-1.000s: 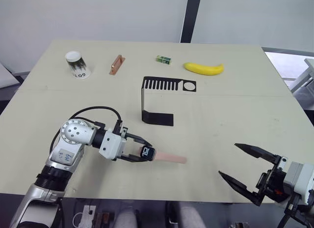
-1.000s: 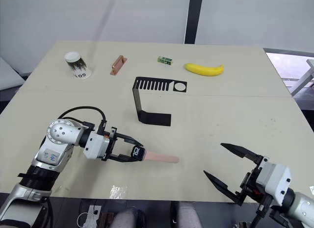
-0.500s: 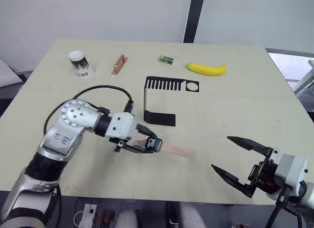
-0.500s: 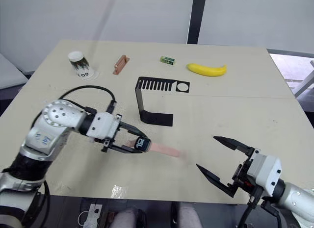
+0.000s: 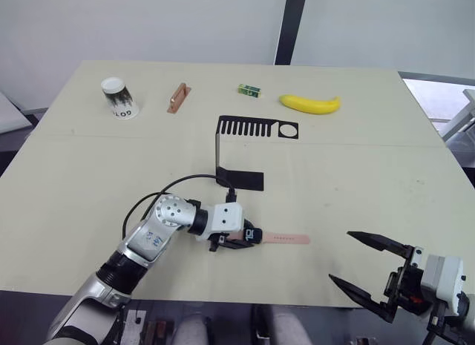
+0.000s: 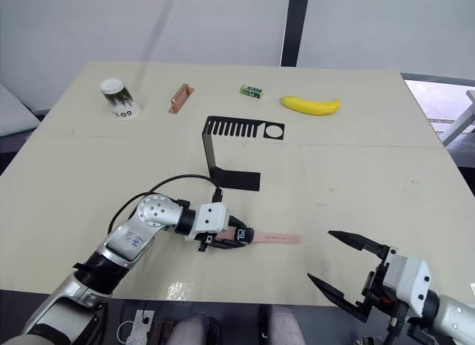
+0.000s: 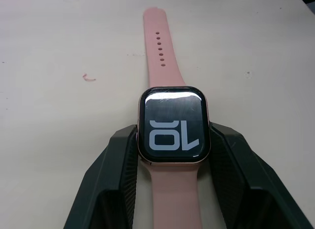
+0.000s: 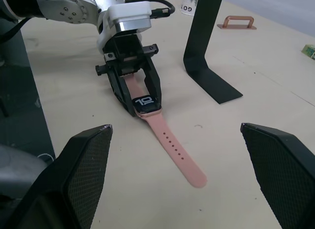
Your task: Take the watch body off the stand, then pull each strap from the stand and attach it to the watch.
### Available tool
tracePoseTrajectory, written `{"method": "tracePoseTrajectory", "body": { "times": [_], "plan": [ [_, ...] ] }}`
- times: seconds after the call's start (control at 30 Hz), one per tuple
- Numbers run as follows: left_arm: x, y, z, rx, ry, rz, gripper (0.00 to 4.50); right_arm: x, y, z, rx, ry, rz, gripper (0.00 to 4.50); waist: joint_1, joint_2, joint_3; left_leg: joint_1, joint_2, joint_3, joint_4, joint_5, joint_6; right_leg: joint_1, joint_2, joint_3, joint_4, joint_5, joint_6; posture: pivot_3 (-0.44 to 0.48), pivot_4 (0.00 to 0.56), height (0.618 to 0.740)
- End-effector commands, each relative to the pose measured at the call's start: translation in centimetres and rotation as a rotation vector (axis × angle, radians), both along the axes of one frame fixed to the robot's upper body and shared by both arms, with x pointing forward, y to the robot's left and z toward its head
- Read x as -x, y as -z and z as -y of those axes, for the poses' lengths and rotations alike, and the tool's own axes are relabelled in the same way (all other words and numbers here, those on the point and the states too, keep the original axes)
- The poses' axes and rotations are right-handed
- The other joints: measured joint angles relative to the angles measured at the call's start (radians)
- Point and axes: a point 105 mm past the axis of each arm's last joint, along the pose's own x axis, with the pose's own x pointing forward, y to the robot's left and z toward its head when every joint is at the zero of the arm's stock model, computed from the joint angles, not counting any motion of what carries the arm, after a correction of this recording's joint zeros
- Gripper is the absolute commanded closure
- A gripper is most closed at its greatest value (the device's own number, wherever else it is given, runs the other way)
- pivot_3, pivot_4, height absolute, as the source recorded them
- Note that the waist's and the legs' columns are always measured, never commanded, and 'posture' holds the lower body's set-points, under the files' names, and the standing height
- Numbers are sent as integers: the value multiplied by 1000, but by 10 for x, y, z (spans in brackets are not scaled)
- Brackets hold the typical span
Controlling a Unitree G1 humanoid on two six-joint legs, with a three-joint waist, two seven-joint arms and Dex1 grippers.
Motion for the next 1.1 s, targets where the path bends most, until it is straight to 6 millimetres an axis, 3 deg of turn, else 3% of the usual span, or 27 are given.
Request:
{"method": "tracePoseTrajectory", "body": {
  "times": [0.03,0.2,0.5,0.67,0.77,0.93,1.1],
  "plan": [
    [-5,-10,3,62,-16,47,2902,4,0,4,4,-20,26,67,-1,0,0,0,0,0,0,0,0,0,0,0,0,0,0,0,150,740],
    [-1,-19,13,124,10,28,2902,3,7,7,7,-27,18,67,0,0,0,0,1,0,0,0,0,0,0,0,0,0,0,0,150,740],
    [0,-12,44,108,51,-20,2902,0,14,8,17,-32,11,67,1,1,0,0,-1,0,0,0,0,1,-1,0,0,0,0,0,150,740],
    [-4,-33,60,190,53,-38,2902,-1,13,4,16,-27,13,67,2,0,0,0,-1,0,1,0,0,1,0,0,0,0,0,0,150,740],
    [-5,-48,52,211,70,-8,2902,-1,12,2,18,-22,12,67,-4,1,0,1,-1,0,1,0,-1,1,0,0,1,0,0,0,150,740],
    [6,-73,6,224,150,57,2902,-2,10,1,17,-11,10,67,-10,2,0,2,2,-1,0,1,-2,0,0,0,3,-1,-1,0,150,740],
    [5,-90,-26,201,128,108,2902,-5,7,-1,15,-10,14,67,1,2,0,1,0,-3,1,1,-1,1,-1,0,3,-1,-1,0,150,740]
  ]
}}
